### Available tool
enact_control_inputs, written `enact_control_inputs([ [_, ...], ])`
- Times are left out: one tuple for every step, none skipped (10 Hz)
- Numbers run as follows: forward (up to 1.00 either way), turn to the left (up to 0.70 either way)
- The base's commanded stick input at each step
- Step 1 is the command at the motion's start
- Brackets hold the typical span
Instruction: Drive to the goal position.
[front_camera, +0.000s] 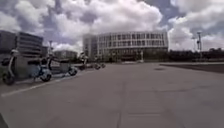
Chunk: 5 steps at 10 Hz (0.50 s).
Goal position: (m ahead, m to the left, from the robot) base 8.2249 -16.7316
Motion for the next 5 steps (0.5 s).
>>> enact_control_inputs([
  [0.70, 0.00],
  [0.70, 0.00],
  [0.70, 0.00],
  [0.70, 0.00],
  [0.70, 0.00],
])
